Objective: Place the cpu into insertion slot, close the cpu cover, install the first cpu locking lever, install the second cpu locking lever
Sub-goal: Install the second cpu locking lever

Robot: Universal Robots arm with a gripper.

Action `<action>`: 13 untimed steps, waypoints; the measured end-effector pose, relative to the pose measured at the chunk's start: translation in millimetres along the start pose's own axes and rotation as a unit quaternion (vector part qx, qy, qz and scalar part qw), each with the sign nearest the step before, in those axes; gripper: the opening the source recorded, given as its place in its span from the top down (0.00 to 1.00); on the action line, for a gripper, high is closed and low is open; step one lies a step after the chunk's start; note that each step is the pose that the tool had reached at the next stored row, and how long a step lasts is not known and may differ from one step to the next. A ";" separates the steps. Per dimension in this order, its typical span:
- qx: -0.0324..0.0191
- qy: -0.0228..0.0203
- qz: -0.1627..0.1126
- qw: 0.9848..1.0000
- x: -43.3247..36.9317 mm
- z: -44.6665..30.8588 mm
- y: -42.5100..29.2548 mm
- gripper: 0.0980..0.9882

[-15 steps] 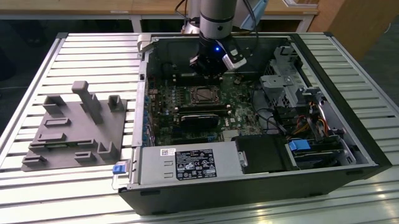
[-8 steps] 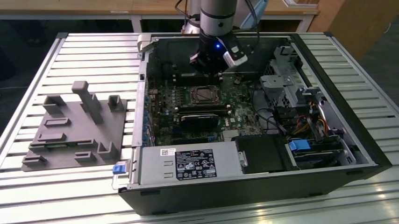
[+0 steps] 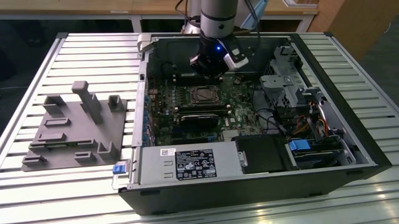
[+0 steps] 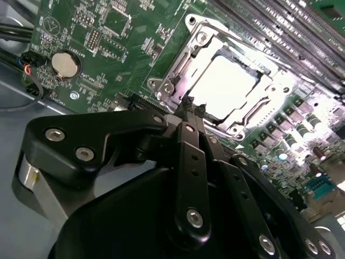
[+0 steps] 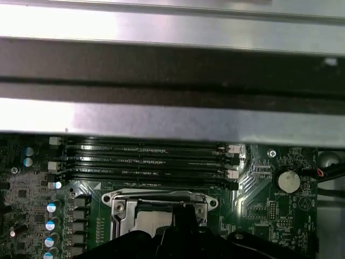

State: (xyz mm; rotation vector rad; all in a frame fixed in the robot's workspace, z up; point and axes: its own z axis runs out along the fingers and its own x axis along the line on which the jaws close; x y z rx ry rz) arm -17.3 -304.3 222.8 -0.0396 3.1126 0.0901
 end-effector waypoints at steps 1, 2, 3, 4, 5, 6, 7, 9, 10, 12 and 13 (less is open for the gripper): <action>0.000 0.000 0.000 1.000 0.0 -0.1 -0.9 0.99; 0.000 0.000 0.000 1.000 0.0 -0.1 -1.6 0.99; 0.000 0.000 0.000 1.000 0.1 -0.2 -2.1 0.99; 0.000 0.000 0.000 1.000 0.1 -0.4 -2.5 0.99; 0.000 0.000 0.000 1.000 0.0 -1.4 -2.7 0.99; 0.000 0.000 0.000 1.000 0.0 -2.8 -2.8 0.99; 0.000 0.000 0.000 1.000 0.0 -4.9 -2.7 0.99; 0.000 0.000 0.000 1.000 -0.2 -9.8 -2.5 0.99; 0.000 0.000 0.000 1.000 -0.3 -11.8 -2.5 0.99; 0.000 0.000 0.000 1.000 -0.3 -13.8 -3.2 0.99; 0.000 0.000 0.000 1.000 -0.3 -13.9 -4.0 0.99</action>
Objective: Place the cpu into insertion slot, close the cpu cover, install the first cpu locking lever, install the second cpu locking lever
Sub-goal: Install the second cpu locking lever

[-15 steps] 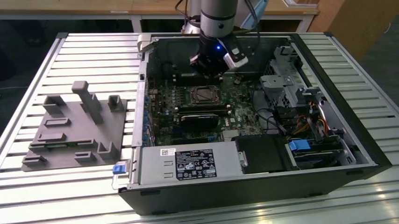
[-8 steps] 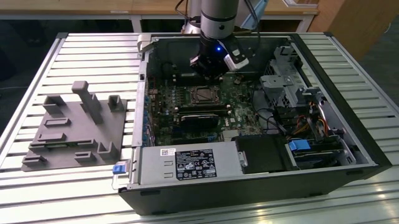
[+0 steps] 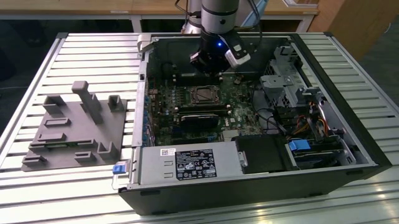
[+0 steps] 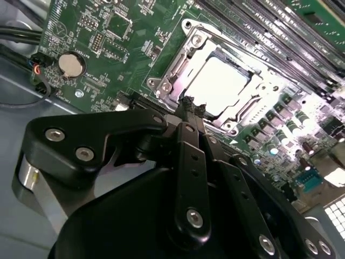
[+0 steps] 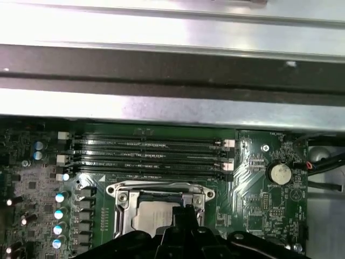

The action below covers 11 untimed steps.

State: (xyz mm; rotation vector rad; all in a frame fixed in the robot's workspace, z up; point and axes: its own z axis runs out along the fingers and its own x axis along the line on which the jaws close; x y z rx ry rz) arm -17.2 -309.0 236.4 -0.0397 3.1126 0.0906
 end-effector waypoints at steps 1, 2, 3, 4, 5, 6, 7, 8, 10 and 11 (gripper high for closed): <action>0.000 0.000 0.000 1.000 0.0 -0.1 -1.5 0.99; 0.000 0.000 0.000 1.000 0.1 -0.2 -3.0 0.99; 0.000 0.000 0.000 1.000 0.1 -0.2 -4.6 0.99; 0.000 0.000 0.000 1.000 0.2 -0.4 -6.8 0.99; 0.000 0.000 0.000 1.000 0.2 -0.6 -9.1 0.99; 0.000 0.000 0.000 1.000 0.4 -0.8 -13.7 0.99; 0.000 0.000 0.000 1.000 0.4 -0.9 -16.0 0.99; 0.000 0.000 0.000 1.000 0.5 -1.1 -18.4 0.99; 0.000 0.000 0.000 1.000 0.6 -1.3 -22.8 0.99; 0.000 0.000 0.000 1.000 0.6 -1.4 -24.7 0.99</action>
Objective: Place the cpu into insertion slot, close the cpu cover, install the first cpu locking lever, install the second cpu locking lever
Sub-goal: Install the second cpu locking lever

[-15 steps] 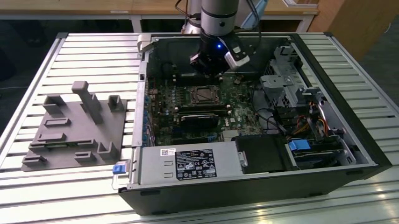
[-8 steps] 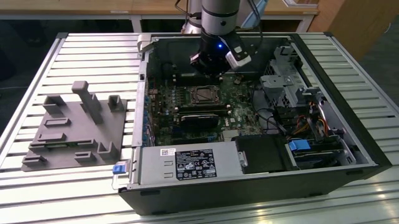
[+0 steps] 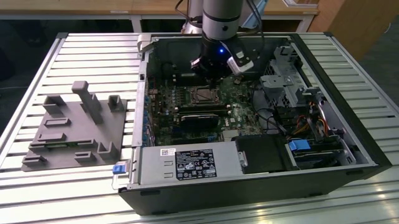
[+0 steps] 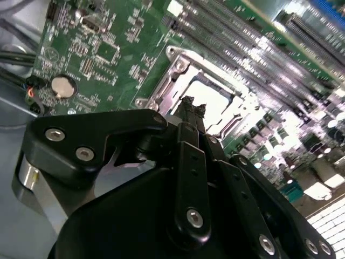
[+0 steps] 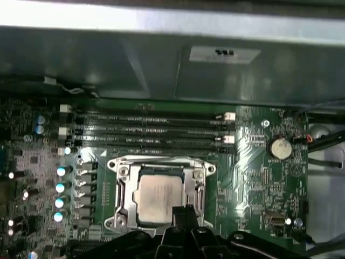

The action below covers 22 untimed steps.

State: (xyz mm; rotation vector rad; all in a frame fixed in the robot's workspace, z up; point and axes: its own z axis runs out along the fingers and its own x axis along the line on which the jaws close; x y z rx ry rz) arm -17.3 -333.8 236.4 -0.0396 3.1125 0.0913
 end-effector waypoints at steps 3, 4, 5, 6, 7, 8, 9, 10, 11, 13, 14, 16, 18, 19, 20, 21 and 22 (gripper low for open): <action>0.000 0.000 0.000 1.000 0.1 -0.4 -6.0 0.99; 0.000 0.000 0.000 1.000 0.2 -0.4 -7.3 0.99; 0.000 0.000 0.000 1.000 0.2 -0.5 -8.3 0.99; 0.000 0.001 0.000 1.000 0.2 -0.6 -8.8 0.99; 0.000 0.001 0.000 1.000 0.2 -0.9 -9.1 0.99; 0.000 0.001 0.000 1.000 0.2 -1.4 -9.3 0.99; 0.000 0.001 0.000 1.000 0.2 -2.2 -9.5 0.99; 0.000 0.001 0.000 1.000 0.2 -3.1 -9.6 0.99; 0.000 0.001 0.000 1.000 0.1 -4.2 -9.7 0.99; 0.000 0.001 0.000 1.000 0.1 -4.8 -10.7 0.99; 0.000 0.001 0.000 1.000 0.2 -4.9 -11.8 0.99; 0.000 0.001 0.000 1.000 0.3 -5.2 -15.3 0.99; 0.000 0.001 0.000 1.000 0.4 -5.4 -19.4 0.99; 0.000 0.001 0.000 1.000 0.4 -5.5 -20.9 0.99; 0.000 0.001 0.000 1.000 0.5 -5.6 -22.6 0.99; 0.000 0.001 0.000 1.000 0.5 -5.7 -24.2 0.99; 0.000 0.001 0.000 1.000 0.6 -5.8 -25.6 0.99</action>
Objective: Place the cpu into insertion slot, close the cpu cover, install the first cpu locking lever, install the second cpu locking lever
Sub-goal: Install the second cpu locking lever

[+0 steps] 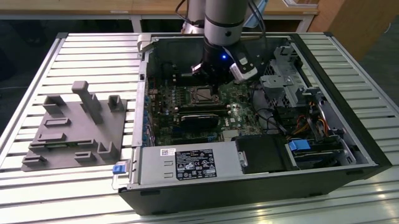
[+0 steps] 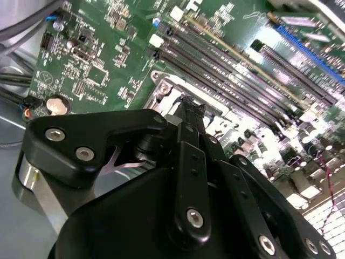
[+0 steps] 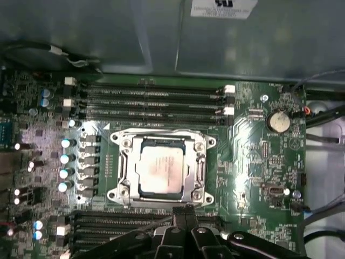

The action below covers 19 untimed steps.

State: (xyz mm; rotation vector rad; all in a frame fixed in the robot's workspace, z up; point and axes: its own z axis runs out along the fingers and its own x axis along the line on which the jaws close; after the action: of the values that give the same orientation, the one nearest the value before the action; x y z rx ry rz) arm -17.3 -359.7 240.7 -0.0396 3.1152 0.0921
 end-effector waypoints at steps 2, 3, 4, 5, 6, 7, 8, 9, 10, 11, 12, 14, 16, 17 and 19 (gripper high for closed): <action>-0.001 0.003 0.000 1.000 0.1 0.3 -1.6 0.99; -0.003 0.004 0.000 1.000 0.1 0.4 -1.8 0.99; -0.004 0.004 0.000 1.000 0.1 0.7 -2.0 0.99; -0.006 0.004 0.000 1.000 0.2 1.1 -2.3 0.99; -0.007 0.004 0.000 1.000 0.2 1.6 -2.8 0.99; -0.008 0.004 0.000 1.000 0.5 2.0 -3.6 0.99; -0.009 0.004 0.001 1.000 1.0 2.3 -4.7 0.99; -0.010 0.004 0.001 1.000 1.7 2.5 -5.7 0.99; -0.010 0.004 0.001 1.000 2.0 2.7 -6.9 0.99; -0.010 0.004 0.001 1.000 2.2 2.7 -7.8 0.99; -0.010 0.004 0.001 1.000 2.2 2.6 -8.8 0.99; -0.010 0.004 0.001 1.000 2.5 2.5 -10.9 0.99; -0.011 0.004 0.001 1.000 6.5 2.4 -11.8 0.99; -0.012 0.004 0.001 1.000 8.9 2.3 -11.8 0.99; -0.014 0.004 0.001 1.000 12.9 2.2 -11.8 0.99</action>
State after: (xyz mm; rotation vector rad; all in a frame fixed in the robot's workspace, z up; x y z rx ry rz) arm -29.8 -371.7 237.5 -0.0384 3.1217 0.1360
